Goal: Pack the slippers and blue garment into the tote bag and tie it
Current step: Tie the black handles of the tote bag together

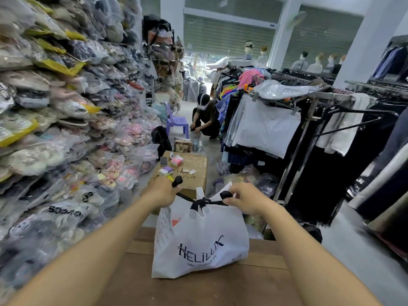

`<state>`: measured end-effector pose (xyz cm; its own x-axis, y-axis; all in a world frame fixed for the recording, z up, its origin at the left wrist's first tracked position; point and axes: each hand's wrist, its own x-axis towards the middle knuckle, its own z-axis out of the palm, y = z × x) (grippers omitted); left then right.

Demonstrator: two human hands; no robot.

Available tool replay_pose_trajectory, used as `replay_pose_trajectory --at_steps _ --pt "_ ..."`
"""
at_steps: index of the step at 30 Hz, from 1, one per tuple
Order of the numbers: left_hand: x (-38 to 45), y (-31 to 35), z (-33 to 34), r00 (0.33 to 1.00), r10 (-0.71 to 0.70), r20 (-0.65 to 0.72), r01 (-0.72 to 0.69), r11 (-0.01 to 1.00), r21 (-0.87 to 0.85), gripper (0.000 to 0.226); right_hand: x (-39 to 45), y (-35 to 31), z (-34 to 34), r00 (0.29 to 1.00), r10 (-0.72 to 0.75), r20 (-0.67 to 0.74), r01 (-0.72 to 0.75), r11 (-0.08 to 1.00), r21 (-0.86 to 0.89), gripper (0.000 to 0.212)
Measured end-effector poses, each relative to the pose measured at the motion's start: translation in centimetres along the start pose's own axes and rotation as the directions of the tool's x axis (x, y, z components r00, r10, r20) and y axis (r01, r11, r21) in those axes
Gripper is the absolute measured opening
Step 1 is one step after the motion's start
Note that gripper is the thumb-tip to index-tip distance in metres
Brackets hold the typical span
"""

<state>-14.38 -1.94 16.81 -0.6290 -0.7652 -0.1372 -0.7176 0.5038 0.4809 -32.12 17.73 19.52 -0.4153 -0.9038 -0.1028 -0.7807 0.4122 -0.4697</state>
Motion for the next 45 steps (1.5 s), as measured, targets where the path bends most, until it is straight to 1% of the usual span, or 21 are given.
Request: replay_pose_trajectory --at_steps 2,4,6,8,9,10,12,13,15,18,21,23,26,28,30,32,34,37,40,42,45 --pt "-0.2 0.3 0.4 0.999 -0.002 -0.034 0.004 0.998 0.064 0.042 -0.2 0.4 -0.3 1.0 0.021 0.007 -0.021 0.998 -0.067 0.029" --pt "-0.1 0.4 0.4 0.999 -0.013 -0.05 0.02 0.99 0.139 0.038 -0.4 0.9 -0.5 0.998 0.049 0.035 -0.044 0.993 -0.113 0.019" --pt "-0.2 0.7 0.4 0.999 -0.016 -0.04 0.024 0.981 0.191 0.038 -0.4 1.2 -0.2 0.996 0.078 0.05 -0.072 0.99 -0.125 0.014" --pt "-0.2 1.0 0.2 0.999 0.022 -0.037 -0.015 0.982 0.187 0.037 -0.4 1.2 -0.1 0.995 0.092 0.032 -0.088 0.991 -0.105 0.014" --pt "-0.2 1.2 0.0 0.998 0.06 -0.025 -0.056 0.991 0.124 0.036 -0.5 1.1 -0.2 0.996 0.089 0.021 -0.087 0.993 -0.082 0.014" --pt "-0.1 1.3 -0.4 0.995 0.096 0.001 -0.096 0.995 -0.002 0.033 -0.6 1.0 -0.4 0.997 0.08 0.003 -0.08 0.996 -0.039 0.016" --pt "-0.3 2.0 -1.2 0.986 0.156 0.064 -0.132 0.95 -0.282 0.03 -0.6 0.6 -0.8 0.997 0.053 -0.049 -0.046 0.99 0.133 0.019" --pt "-0.6 2.5 -1.5 0.98 0.185 0.076 -0.147 0.923 -0.357 0.032 -0.7 0.2 -1.1 0.996 0.034 -0.078 -0.015 0.971 0.238 0.019" --pt "-1.2 3.8 -1.4 0.973 0.216 0.084 -0.162 0.893 -0.42 0.037 -0.4 -1.1 -1.2 0.99 -0.011 -0.139 0.064 0.92 0.386 0.014" --pt "-2.0 5.7 0.1 0.966 0.217 0.139 -0.092 0.794 -0.601 0.034 0.8 -3.2 -0.3 0.979 -0.039 -0.199 0.134 0.859 0.494 0.009" --pt "-2.7 6.2 2.1 0.971 0.192 0.141 -0.042 0.721 -0.691 0.027 1.9 -3.9 0.9 0.969 0.035 -0.245 0.123 0.792 0.598 0.014" --pt "-2.8 5.9 3.2 0.978 0.184 0.099 -0.056 0.686 -0.725 0.025 2.3 -4.0 1.5 0.96 0.086 -0.265 0.117 0.738 0.665 0.011" --pt "-2.9 5.5 4.1 0.988 0.15 0.045 -0.063 0.642 -0.764 0.03 2.5 -3.6 2.2 0.952 0.114 -0.285 0.141 0.662 0.736 0.005" --pt "-2.8 5.3 4.3 0.991 0.125 0.041 -0.044 0.609 -0.792 0.035 2.4 -2.8 2.5 0.964 0.122 -0.235 0.104 0.642 0.76 0.013" --pt "-2.5 5.1 4.6 0.993 0.108 0.05 -0.026 0.608 -0.793 0.035 1.9 -2.2 2.8 0.99 0.109 -0.09 -0.005 0.662 0.75 0.027" --pt "-2.2 4.8 4.8 0.995 0.084 0.057 -0.008 0.622 -0.783 0.034 1.6 -1.7 3.4 0.995 0.097 0.026 -0.087 0.705 0.704 0.032" --pt "-1.8 4.6 4.9 0.996 0.07 0.06 0.005 0.612 -0.791 0.034 1.6 -1.4 4.1 0.996 0.083 0.033 -0.082 0.686 0.723 0.029" --pt "-1.2 4.4 5.0 0.997 0.053 0.052 0.011 0.588 -0.809 0.033 1.9 -1.3 4.8 0.994 0.105 -0.007 -0.059 0.618 0.784 0.022" --pt "-1.1 4.4 4.8 0.998 0.043 0.05 0.015 0.581 -0.814 0.026 2.1 -1.4 4.8 0.993 0.121 0.006 -0.07 0.53 0.845 0.023" --pt "-1.3 4.6 4.7 0.998 0.041 0.05 0.017 0.581 -0.814 0.023 2.2 -1.3 4.8 0.993 0.112 0.02 -0.076 0.518 0.852 0.021" --pt "-1.4 4.7 4.5 0.999 0.016 0.052 0.034 0.564 -0.825 0.027 1.9 -1.0 4.7 0.994 0.112 -0.008 -0.052 0.521 0.852 0.009"
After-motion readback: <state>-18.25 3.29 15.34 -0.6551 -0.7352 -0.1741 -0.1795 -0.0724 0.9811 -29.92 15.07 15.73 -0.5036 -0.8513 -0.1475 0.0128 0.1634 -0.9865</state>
